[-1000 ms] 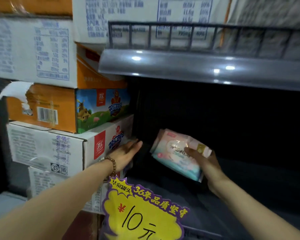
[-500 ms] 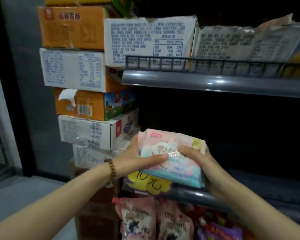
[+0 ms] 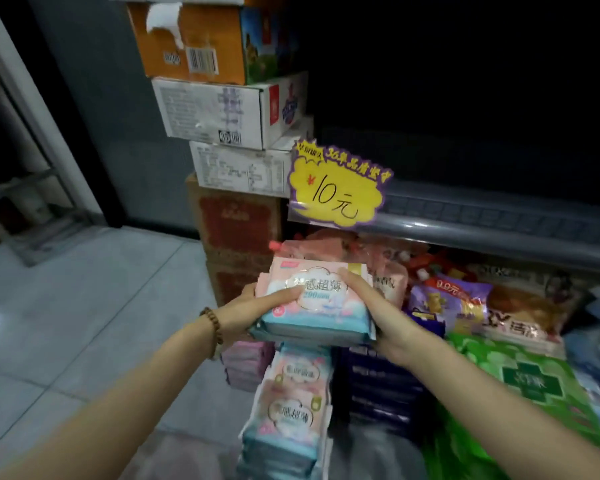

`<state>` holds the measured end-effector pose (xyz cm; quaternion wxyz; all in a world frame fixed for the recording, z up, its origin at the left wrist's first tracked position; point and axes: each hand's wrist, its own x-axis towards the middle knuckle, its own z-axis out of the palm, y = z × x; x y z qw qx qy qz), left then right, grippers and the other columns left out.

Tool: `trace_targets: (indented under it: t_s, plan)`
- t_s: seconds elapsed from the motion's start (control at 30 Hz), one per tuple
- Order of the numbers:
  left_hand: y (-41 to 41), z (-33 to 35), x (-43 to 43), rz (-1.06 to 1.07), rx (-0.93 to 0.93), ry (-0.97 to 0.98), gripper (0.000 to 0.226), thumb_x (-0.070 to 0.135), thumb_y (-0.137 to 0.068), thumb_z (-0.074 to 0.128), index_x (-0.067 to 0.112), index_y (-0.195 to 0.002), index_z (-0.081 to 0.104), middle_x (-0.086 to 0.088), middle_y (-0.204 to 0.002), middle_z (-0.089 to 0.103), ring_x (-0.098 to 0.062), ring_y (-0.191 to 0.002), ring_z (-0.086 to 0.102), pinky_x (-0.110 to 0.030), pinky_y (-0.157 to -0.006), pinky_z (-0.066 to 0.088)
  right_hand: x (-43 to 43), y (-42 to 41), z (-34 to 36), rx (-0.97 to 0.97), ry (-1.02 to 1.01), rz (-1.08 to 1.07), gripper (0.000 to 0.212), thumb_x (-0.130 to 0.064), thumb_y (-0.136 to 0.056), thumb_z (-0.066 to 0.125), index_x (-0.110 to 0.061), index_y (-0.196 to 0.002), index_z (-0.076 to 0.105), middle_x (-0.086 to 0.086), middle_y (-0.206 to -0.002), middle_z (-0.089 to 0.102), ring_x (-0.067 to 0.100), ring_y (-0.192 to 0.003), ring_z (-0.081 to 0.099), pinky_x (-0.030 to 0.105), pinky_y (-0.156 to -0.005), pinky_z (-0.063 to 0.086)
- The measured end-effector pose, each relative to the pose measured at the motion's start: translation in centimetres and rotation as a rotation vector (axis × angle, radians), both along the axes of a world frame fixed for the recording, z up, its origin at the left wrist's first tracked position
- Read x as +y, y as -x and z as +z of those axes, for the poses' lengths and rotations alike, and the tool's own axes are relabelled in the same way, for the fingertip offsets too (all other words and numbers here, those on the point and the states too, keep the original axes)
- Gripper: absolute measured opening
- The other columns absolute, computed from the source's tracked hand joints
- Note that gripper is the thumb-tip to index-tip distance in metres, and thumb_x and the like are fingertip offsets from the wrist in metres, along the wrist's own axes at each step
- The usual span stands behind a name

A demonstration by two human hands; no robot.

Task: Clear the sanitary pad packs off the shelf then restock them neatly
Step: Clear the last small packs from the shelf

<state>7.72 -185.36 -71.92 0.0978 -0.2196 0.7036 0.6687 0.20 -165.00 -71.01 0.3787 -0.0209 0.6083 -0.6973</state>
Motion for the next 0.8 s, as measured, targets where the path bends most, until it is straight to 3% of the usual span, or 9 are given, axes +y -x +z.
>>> trace_targets:
  t_s: [0.07, 0.13, 0.23, 0.33, 0.43, 0.57, 0.7, 0.8]
  plan:
    - [-0.9, -2.0, -0.4, -0.018, -0.071, 0.019, 0.094, 0.072, -0.044, 0.078, 0.022, -0.122, 0.059, -0.002, -0.112, 0.07, -0.021, -0.099, 0.067, -0.036, -0.082, 0.056, -0.5, -1.3, -2.7, -0.06, -0.029, 0.014, 0.071, -0.058, -0.063, 0.073, -0.019, -0.121, 0.062, 0.003, -0.109, 0.073, 0.02, -0.102, 0.069, 0.037, -0.094, 0.052]
    - [-1.3, -4.3, -1.0, 0.009, -0.152, 0.044, 0.094, 0.077, -0.039, 0.077, 0.024, -0.115, 0.065, -0.004, -0.112, 0.069, -0.024, -0.099, 0.067, -0.035, -0.081, 0.056, -1.0, -2.6, -5.1, -0.132, -0.037, -0.001, 0.049, -0.051, -0.075, 0.067, -0.018, -0.111, 0.068, 0.003, -0.101, 0.075, 0.017, -0.092, 0.071, 0.03, -0.078, 0.055]
    - [-1.1, -8.2, -2.0, 0.073, -0.238, 0.011, 0.102, 0.078, -0.037, 0.078, 0.023, -0.122, 0.059, -0.005, -0.115, 0.067, -0.027, -0.104, 0.065, -0.044, -0.09, 0.053, -1.9, -3.6, -8.1, -0.21, -0.041, -0.069, 0.047, -0.046, -0.076, 0.068, -0.015, -0.11, 0.068, 0.006, -0.099, 0.075, 0.02, -0.085, 0.072, 0.026, -0.064, 0.054]
    - [-0.8, -10.5, -1.6, 0.118, -0.253, -0.028, 0.107, 0.078, -0.038, 0.077, 0.02, -0.125, 0.056, -0.004, -0.117, 0.066, -0.026, -0.107, 0.062, -0.045, -0.094, 0.051, -2.3, -3.6, -10.3, -0.181, -0.095, -0.13, 0.039, -0.043, -0.082, 0.066, -0.014, -0.108, 0.067, 0.004, -0.092, 0.076, 0.017, -0.081, 0.071, 0.026, -0.064, 0.052]
    - [-0.6, -10.7, -0.7, 0.13, -0.245, -0.021, 0.1, 0.079, -0.041, 0.071, 0.018, -0.12, 0.057, -0.005, -0.118, 0.064, -0.025, -0.109, 0.059, -0.044, -0.1, 0.046, -2.4, -3.5, -12.5, -0.159, -0.177, -0.141, 0.049, -0.046, -0.078, 0.068, -0.014, -0.114, 0.065, 0.005, -0.1, 0.074, 0.02, -0.094, 0.068, 0.028, -0.075, 0.05]
    - [0.2, -13.2, -0.9, 0.083, -0.259, 0.008, 0.095, 0.086, -0.042, 0.064, 0.022, -0.112, 0.058, -0.004, -0.115, 0.065, -0.023, -0.106, 0.06, -0.045, -0.1, 0.046, -2.2, -3.4, -14.1, -0.162, -0.186, -0.139, 0.041, -0.04, -0.087, 0.063, -0.014, -0.118, 0.063, 0.006, -0.102, 0.074, 0.02, -0.094, 0.069, 0.028, -0.071, 0.05]
    - [1.1, -16.5, -1.7, 0.074, -0.254, -0.008, 0.111, 0.093, -0.033, 0.06, 0.025, -0.121, 0.056, 0.0, -0.118, 0.065, -0.021, -0.108, 0.06, -0.047, -0.102, 0.044, -2.1, -2.8, -14.7, -0.154, -0.149, -0.173, 0.04, -0.036, -0.088, 0.063, -0.014, -0.121, 0.062, 0.006, -0.105, 0.073, 0.019, -0.097, 0.067, 0.028, -0.071, 0.049]
    - [0.7, -14.8, -0.7, 0.075, -0.216, -0.008, 0.104, 0.092, -0.042, 0.058, 0.024, -0.121, 0.057, 0.0, -0.12, 0.064, -0.021, -0.11, 0.059, -0.046, -0.103, 0.042, -2.0, -2.5, -15.4, -0.164, -0.148, -0.203, 0.042, -0.037, -0.086, 0.064, -0.016, -0.123, 0.059, 0.005, -0.109, 0.071, 0.019, -0.099, 0.066, 0.028, -0.071, 0.048]
